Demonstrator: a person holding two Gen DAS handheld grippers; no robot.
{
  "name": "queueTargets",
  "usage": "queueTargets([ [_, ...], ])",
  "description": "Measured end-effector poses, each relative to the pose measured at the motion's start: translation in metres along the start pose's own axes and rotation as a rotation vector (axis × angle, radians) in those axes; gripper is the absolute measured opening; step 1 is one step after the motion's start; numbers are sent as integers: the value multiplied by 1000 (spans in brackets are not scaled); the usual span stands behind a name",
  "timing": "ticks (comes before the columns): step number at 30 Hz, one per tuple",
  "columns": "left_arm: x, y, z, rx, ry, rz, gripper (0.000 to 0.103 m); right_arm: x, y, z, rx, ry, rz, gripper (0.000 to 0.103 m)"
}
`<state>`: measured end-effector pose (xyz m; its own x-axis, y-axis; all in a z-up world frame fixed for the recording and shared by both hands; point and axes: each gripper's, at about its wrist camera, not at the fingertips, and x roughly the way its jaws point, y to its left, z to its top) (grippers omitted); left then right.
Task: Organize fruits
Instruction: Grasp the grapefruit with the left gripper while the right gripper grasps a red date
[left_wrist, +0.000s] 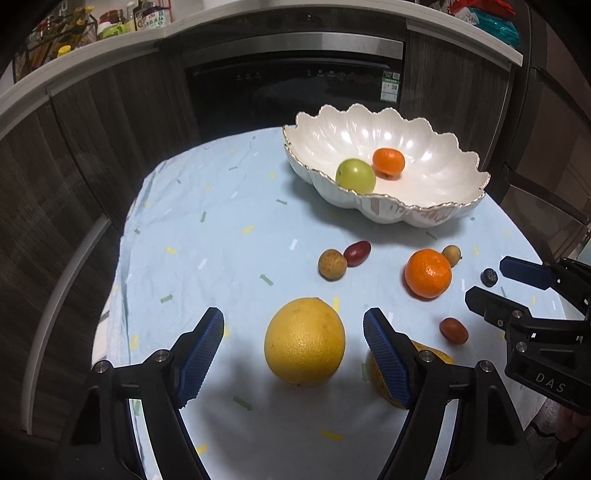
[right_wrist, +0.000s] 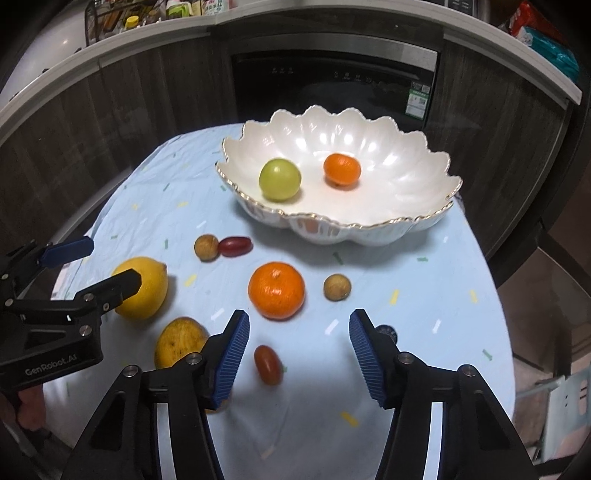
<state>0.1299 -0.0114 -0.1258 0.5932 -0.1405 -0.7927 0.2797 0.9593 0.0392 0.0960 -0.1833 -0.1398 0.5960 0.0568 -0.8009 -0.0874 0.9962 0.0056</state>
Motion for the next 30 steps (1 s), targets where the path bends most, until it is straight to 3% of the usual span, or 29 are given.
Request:
queueTargets([
  [26,30,4,-14,-18,80,-41,69,25,13,-19,-64,91,38,37],
  [30,34,4,-16,-22,93,-46,62,28,14,-21,-65,100,42,33],
])
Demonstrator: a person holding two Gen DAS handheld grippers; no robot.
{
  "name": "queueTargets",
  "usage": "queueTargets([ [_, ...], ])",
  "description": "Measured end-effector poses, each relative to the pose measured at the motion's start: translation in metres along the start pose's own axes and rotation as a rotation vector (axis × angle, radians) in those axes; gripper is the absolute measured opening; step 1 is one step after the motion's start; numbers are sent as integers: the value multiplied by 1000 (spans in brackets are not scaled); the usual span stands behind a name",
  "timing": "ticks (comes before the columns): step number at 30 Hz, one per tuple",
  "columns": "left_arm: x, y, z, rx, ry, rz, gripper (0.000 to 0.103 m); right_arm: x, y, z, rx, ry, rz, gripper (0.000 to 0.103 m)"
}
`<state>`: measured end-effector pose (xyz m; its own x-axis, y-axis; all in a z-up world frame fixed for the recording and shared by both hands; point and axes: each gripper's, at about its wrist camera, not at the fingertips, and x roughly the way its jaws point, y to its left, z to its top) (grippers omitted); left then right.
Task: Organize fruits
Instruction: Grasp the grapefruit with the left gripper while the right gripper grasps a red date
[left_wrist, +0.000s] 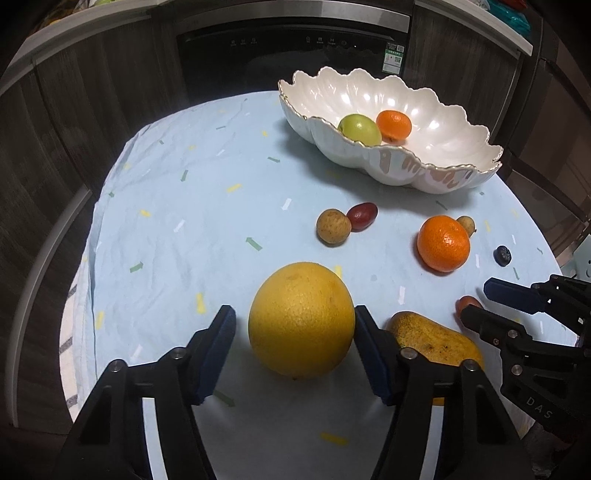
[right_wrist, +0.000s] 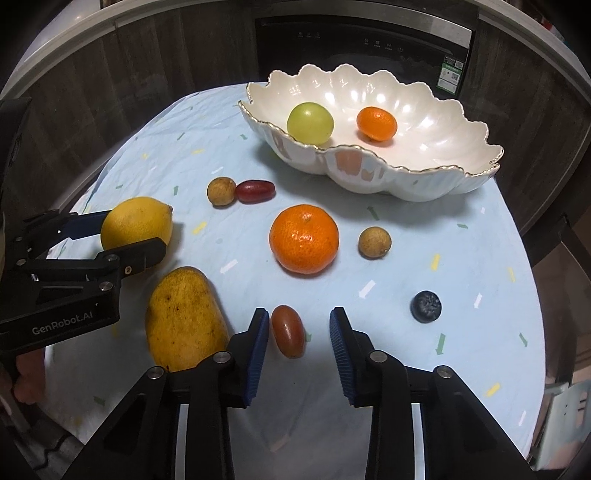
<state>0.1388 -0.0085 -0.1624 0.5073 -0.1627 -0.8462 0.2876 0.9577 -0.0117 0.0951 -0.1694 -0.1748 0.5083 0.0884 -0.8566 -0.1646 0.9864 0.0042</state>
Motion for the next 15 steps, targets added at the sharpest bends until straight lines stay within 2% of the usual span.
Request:
queueTargets([
  [3,3,0,-1,-2,6,-4,61,1,1,-1,-2,1,5,32],
  [10,7,-3,-2,-5,12,-22,54,7,5,-3,-11,14,38,20],
  [15,7,-3,-2,-7,9,-21,54,7,3,-3,-4,11,47,19],
])
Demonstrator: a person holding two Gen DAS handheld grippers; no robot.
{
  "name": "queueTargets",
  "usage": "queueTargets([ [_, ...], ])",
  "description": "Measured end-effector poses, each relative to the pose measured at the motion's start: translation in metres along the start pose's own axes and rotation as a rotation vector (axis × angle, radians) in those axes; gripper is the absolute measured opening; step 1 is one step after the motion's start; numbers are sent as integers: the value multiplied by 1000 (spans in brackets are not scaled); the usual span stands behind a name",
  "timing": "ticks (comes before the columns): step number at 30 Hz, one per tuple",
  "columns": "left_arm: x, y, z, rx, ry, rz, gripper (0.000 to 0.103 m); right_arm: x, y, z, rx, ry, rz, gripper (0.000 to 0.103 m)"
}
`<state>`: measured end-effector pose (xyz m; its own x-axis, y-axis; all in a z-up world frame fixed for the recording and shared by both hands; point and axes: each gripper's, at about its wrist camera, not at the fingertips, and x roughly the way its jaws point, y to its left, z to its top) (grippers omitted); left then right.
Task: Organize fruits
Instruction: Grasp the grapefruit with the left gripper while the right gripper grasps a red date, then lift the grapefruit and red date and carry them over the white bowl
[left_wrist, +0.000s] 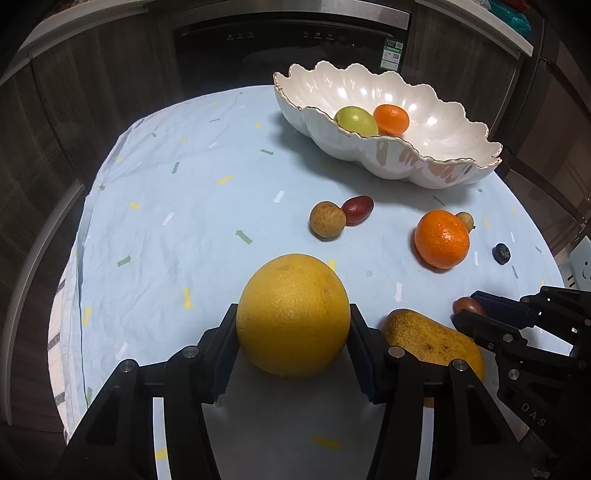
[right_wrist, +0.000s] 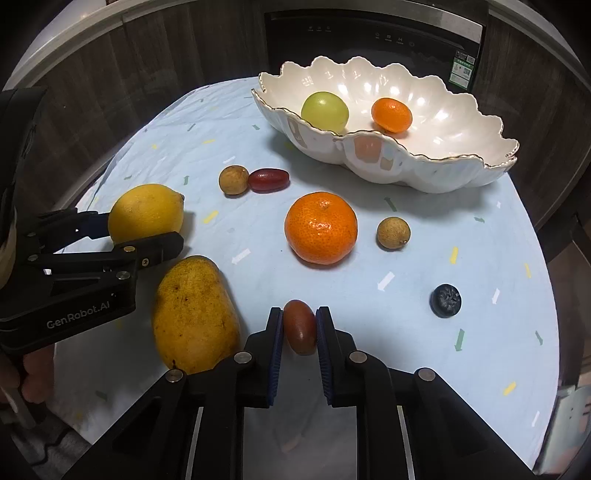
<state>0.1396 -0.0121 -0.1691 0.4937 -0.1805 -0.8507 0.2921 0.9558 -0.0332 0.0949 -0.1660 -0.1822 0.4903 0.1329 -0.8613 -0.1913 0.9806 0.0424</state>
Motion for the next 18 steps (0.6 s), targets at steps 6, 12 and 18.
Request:
queueTargets([
  [6,-1,0,-1,-4,4,3,53,-3,-3,2,13,-9,-6,18],
  [12,-6,0,-3,-11,3,7,53,-9,-3,3,16,-25,-1,18],
  [18,-17,-1,-1,-10,-13,17,53,-18,-4,6,25,-48,4,18],
])
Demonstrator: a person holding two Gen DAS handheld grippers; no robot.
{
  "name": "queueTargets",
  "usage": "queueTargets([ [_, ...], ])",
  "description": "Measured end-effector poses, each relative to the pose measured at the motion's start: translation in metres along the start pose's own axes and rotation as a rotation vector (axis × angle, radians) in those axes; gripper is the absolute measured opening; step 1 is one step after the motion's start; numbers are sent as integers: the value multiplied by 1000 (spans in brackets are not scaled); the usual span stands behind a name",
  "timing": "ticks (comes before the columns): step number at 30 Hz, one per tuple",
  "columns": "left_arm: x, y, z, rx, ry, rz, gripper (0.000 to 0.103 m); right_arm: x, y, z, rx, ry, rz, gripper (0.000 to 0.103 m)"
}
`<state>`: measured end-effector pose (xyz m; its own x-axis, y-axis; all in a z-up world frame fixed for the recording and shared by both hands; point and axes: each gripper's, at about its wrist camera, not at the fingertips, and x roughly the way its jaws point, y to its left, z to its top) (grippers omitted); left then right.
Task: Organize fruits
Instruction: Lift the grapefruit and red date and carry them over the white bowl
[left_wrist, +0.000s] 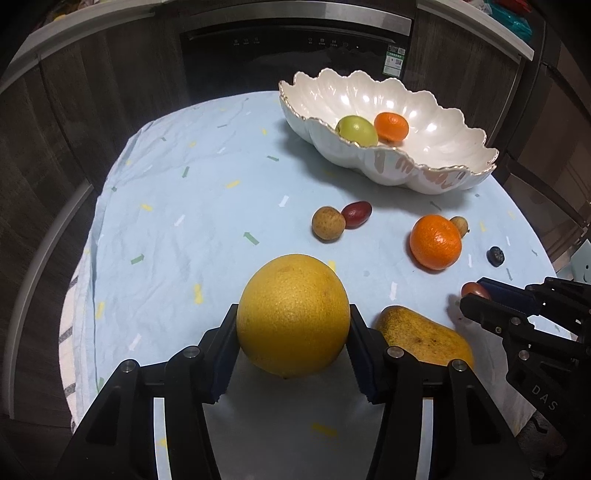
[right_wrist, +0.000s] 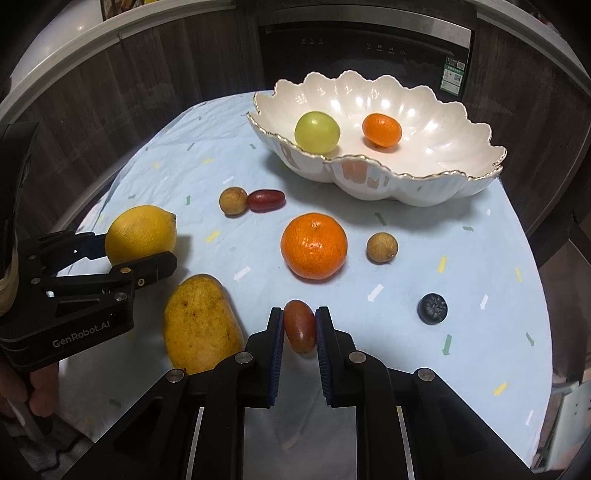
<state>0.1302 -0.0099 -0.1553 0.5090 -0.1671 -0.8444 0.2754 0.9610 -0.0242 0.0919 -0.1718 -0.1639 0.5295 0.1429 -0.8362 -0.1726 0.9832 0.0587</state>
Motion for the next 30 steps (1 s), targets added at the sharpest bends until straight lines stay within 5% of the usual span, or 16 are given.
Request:
queueTargets([
  [30,-48,-30,40,37,-97,-11,53,-45,-30,27,76,-126,-34,18],
])
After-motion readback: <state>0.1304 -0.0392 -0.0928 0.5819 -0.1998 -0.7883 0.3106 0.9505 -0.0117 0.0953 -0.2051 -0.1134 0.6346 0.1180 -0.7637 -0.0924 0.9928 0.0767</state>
